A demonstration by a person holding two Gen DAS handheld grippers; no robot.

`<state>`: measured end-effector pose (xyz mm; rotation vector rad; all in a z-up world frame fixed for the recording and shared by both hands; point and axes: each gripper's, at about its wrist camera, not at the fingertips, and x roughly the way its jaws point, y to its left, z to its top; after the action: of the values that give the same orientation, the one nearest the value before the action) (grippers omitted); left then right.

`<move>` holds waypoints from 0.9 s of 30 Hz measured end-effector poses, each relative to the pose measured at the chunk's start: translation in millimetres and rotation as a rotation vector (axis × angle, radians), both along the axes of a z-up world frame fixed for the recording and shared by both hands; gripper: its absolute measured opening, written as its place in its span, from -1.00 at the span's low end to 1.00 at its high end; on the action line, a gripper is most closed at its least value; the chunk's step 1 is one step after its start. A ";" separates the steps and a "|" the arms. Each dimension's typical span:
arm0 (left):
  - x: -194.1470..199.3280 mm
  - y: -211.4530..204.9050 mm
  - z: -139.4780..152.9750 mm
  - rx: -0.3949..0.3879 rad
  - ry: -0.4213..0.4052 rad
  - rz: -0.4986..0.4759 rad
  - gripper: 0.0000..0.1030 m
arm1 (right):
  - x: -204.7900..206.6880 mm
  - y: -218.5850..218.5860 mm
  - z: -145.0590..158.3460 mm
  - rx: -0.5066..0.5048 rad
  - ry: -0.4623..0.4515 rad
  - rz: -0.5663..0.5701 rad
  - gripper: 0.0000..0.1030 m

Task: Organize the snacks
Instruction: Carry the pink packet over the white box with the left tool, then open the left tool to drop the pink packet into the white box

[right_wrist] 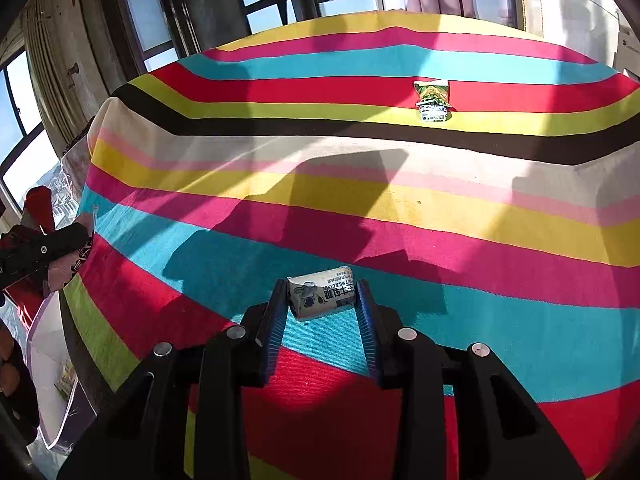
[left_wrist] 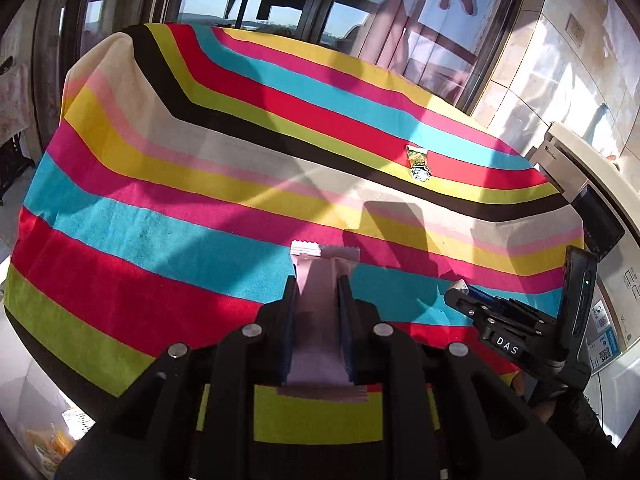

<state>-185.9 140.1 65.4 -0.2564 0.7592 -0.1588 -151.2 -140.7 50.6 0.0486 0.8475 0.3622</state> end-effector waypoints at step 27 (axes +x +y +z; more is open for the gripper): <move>-192.2 202.3 -59.7 -0.001 0.131 0.565 -0.59 | -116.1 251.8 34.4 -0.028 0.041 0.680 -0.32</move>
<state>-378.1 342.4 5.7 -0.4747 0.7896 0.3954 -267.3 111.1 85.0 -0.2666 0.8941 0.9889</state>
